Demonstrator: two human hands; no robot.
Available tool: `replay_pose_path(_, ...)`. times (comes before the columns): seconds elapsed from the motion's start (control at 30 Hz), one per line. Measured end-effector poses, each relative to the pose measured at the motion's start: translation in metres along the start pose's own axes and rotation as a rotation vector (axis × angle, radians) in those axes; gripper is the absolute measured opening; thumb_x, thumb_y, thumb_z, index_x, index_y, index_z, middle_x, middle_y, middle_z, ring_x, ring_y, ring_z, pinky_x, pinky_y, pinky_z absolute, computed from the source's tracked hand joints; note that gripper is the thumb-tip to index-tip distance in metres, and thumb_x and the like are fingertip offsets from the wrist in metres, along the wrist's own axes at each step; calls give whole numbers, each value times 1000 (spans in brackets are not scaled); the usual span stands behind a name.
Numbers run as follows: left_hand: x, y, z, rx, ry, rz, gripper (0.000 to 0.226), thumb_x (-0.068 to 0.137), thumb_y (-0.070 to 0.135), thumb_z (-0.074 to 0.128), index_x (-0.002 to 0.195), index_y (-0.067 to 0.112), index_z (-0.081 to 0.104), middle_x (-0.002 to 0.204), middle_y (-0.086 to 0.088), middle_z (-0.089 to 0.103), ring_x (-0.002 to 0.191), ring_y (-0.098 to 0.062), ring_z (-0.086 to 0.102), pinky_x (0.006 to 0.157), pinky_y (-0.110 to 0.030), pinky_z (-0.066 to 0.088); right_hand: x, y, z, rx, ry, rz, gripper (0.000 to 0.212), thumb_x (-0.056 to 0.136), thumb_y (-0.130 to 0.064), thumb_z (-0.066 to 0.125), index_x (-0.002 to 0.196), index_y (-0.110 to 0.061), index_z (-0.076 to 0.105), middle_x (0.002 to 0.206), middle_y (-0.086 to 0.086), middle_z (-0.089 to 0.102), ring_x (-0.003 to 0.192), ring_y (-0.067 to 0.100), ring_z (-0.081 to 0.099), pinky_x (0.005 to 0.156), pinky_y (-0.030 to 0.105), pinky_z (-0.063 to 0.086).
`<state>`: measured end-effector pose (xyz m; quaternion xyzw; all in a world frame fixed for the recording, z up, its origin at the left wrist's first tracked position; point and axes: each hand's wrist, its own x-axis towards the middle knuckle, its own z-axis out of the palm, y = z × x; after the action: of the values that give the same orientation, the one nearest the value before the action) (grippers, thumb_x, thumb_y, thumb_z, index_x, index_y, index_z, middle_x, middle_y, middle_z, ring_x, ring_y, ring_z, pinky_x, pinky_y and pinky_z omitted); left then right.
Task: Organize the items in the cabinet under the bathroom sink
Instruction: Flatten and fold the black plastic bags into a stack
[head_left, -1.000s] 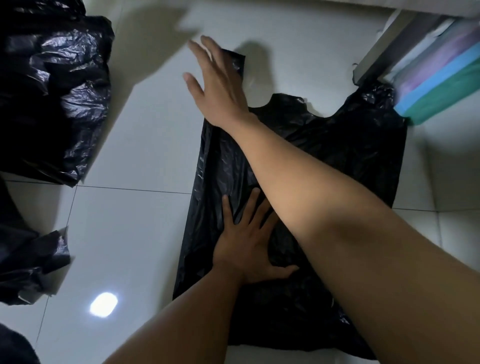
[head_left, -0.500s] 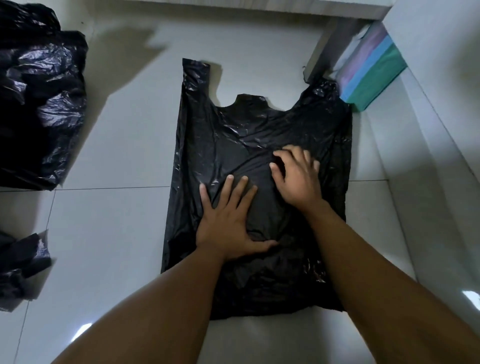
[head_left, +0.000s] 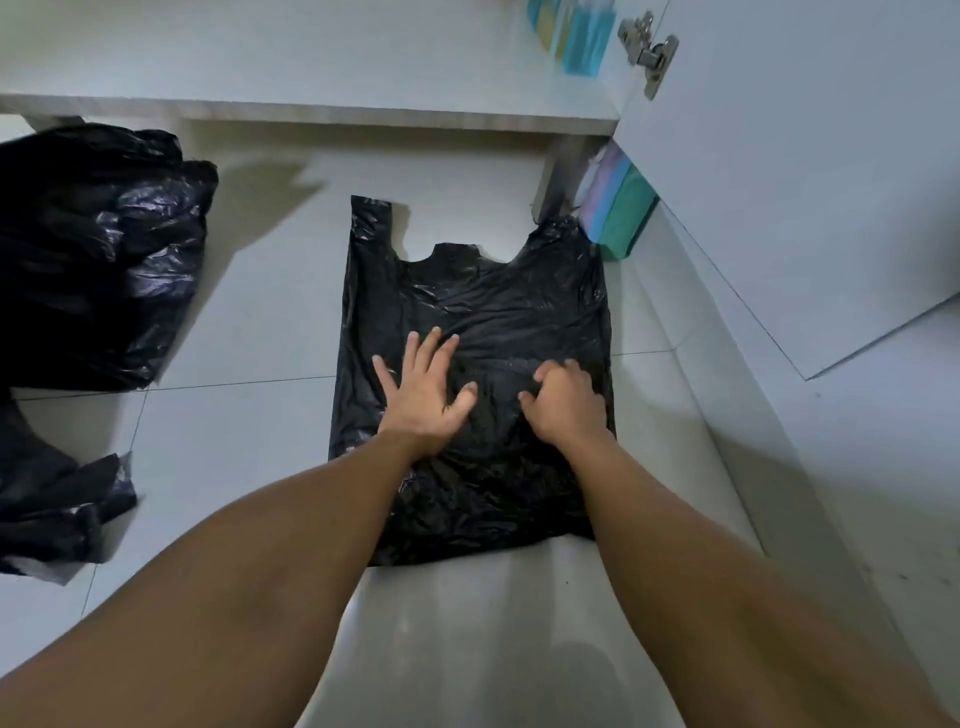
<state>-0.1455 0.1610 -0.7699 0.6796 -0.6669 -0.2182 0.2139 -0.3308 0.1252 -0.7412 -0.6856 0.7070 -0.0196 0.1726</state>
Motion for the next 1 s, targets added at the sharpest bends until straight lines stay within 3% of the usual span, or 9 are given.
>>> replay_pose_path(0.1,-10,5,-24,173,162,54,67,81,54,36,139,22,52,144,-6,42,140,-29,30,121,-57,6,-19,17,8,-21,-150,-62,58,93,-46,61,141,-16,48,143,11,40,133,33,36,106,51,40)
replay_pose_path(0.17,-20,5,-38,334,194,7,55,84,54,46,129,25,60,130,-2,48,125,-26,39,111,-50,25,-26,25,13,-8,-155,-84,63,94,-46,60,147,-16,42,146,10,36,135,32,33,108,48,39)
replay_pose_path(0.3,-40,2,-43,448,93,-75,60,86,66,50,132,29,56,131,1,48,124,-24,38,103,-47,30,-43,29,16,75,154,-104,50,94,-35,59,139,-17,50,137,9,47,127,31,39,100,45,42)
replay_pose_path(0.37,-47,10,-38,466,40,-1,64,85,70,50,133,29,54,133,2,47,126,-24,37,102,-47,29,-46,28,10,85,328,-1,41,94,-33,59,132,-19,55,130,8,50,122,30,42,96,45,40)
replay_pose_path(0.43,-52,27,-25,459,-4,79,64,84,71,52,132,29,55,132,3,48,126,-23,38,102,-47,29,-42,30,-2,149,372,147,36,96,-32,58,129,-19,55,128,8,50,121,30,44,97,46,39)
replay_pose_path(0.63,-61,97,21,284,-172,233,48,83,70,56,100,25,60,108,2,63,108,-22,56,94,-40,38,-12,43,-21,437,62,381,35,88,-25,74,116,-5,65,119,13,66,112,35,62,93,35,49)
replay_pose_path(0.77,-67,126,33,204,-252,102,59,73,85,52,86,28,52,96,1,69,93,-23,63,87,-40,44,-6,49,-24,715,24,396,14,86,-8,63,95,-3,72,95,12,70,93,32,67,78,32,56)
replay_pose_path(0.9,-64,123,48,218,-190,112,32,80,51,61,94,23,59,99,0,69,97,-26,65,92,-40,37,-2,50,-35,1270,-110,504,19,87,-6,55,101,-6,67,89,9,70,80,27,68,67,34,57)
replay_pose_path(1.0,-61,115,59,182,-112,173,13,76,33,58,83,22,58,86,3,68,84,-25,64,84,-38,35,8,53,-40,1333,-185,468,17,89,-24,61,102,-12,65,91,6,71,84,24,67,71,32,53)
